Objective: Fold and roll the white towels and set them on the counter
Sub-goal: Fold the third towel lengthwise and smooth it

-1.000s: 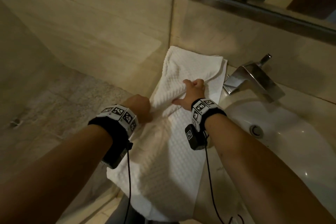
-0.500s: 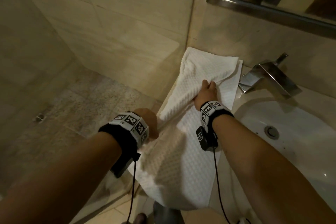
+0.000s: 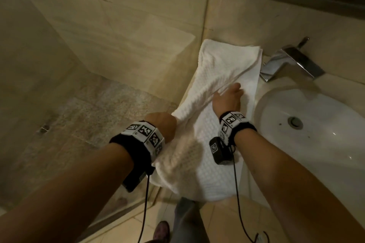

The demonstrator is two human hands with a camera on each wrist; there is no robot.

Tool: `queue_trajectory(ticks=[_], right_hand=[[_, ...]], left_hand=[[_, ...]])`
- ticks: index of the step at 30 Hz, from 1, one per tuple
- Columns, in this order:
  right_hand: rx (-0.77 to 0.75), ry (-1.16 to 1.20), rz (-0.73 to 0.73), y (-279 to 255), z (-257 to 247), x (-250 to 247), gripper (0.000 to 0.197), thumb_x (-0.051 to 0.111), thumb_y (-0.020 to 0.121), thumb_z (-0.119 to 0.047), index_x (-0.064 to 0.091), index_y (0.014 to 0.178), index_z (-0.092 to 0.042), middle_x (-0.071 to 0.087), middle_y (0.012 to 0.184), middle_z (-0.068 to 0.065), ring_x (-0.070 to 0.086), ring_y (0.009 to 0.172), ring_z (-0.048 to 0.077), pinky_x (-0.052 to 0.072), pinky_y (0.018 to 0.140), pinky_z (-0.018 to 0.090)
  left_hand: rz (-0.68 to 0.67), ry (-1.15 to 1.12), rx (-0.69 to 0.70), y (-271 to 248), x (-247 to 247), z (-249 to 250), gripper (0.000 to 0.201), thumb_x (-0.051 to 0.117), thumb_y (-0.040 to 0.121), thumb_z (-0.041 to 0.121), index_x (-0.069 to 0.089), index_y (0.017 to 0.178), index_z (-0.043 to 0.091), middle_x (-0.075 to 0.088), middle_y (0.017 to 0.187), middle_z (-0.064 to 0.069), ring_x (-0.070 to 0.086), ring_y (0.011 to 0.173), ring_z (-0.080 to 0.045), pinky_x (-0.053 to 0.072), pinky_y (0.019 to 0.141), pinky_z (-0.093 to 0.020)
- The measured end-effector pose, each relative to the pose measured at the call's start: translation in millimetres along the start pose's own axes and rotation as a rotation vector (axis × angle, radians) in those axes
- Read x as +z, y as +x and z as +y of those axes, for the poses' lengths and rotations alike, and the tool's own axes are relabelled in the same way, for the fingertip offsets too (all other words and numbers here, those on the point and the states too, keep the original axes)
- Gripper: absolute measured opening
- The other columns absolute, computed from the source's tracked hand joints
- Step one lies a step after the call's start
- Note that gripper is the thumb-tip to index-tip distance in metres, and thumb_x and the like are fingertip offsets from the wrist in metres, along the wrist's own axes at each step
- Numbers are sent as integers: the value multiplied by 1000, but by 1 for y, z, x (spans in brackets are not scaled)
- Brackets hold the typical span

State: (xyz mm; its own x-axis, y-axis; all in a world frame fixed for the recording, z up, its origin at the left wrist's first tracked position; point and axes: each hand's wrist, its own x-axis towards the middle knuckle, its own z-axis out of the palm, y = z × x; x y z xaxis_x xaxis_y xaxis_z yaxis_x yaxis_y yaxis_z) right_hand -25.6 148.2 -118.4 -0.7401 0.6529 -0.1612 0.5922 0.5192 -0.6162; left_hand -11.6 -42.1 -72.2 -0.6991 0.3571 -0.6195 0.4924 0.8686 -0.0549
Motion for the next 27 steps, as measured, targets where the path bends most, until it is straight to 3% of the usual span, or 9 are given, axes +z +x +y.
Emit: queue_trajectory(ticks=[3,5,10,12,15,18,21,23,27], right_hand=[[193,128,-284,-36,-18,-9,62,42,94,-52,57,121,1,67,109,20,68,88,31,53,61,28],[352,323,-512,-64,-30,-13,70,47,88,-64,59,117,-1,68,99,16,69,72,28,48,42,20],[463,407,-919,-130,-32,-15,50,65,86,-45,56,112,-3,63,88,16,66,65,25,54,51,25],[525,524,-922,-148,-28,-10,23,60,92,-26,56,95,-4,57,76,13,61,56,23,51,43,24],[556,677,-789,-162,-22,2,17,50,93,-25,53,97,-8,57,86,11,59,76,27,53,72,39],[535,720,-554,-162,-5,18,31,50,81,-33,56,105,-13,65,100,10,65,88,28,55,84,44],[500,754,-394,-165,11,21,37,55,81,-39,54,111,-16,66,111,12,67,95,33,57,77,52],[472,734,-375,-171,15,19,50,60,76,-49,57,111,-13,68,108,11,67,94,32,58,80,51],[476,643,-458,-170,36,25,94,78,42,-62,61,116,-8,70,109,11,69,95,31,55,89,47]], left_hand=[[103,18,-8,-13,2,7,38,54,87,44,66,107,13,67,105,-4,65,95,-24,41,68,-26],[106,31,-20,-23,1,8,41,64,79,46,67,104,13,66,99,-5,65,94,-25,42,68,-25],[-67,28,-10,-50,13,3,34,81,59,24,66,87,14,65,91,-5,62,80,-21,50,67,-26],[-61,36,49,-58,27,3,44,81,62,19,66,103,11,65,106,-8,61,90,-22,49,72,-26],[44,-29,65,-66,47,0,56,77,69,13,53,119,4,58,118,-14,59,106,-27,48,79,-30],[126,-156,22,-72,61,-5,58,69,80,20,41,128,5,54,124,-15,56,112,-31,46,83,-33],[69,-147,38,-80,74,-1,36,54,91,30,57,119,8,59,121,-11,59,109,-26,45,81,-29],[18,-155,55,-86,84,3,35,49,93,31,60,116,8,61,119,-11,59,108,-26,45,80,-28],[5,-234,113,-96,91,10,36,45,95,30,61,116,6,62,120,-12,59,109,-26,45,85,-29]])
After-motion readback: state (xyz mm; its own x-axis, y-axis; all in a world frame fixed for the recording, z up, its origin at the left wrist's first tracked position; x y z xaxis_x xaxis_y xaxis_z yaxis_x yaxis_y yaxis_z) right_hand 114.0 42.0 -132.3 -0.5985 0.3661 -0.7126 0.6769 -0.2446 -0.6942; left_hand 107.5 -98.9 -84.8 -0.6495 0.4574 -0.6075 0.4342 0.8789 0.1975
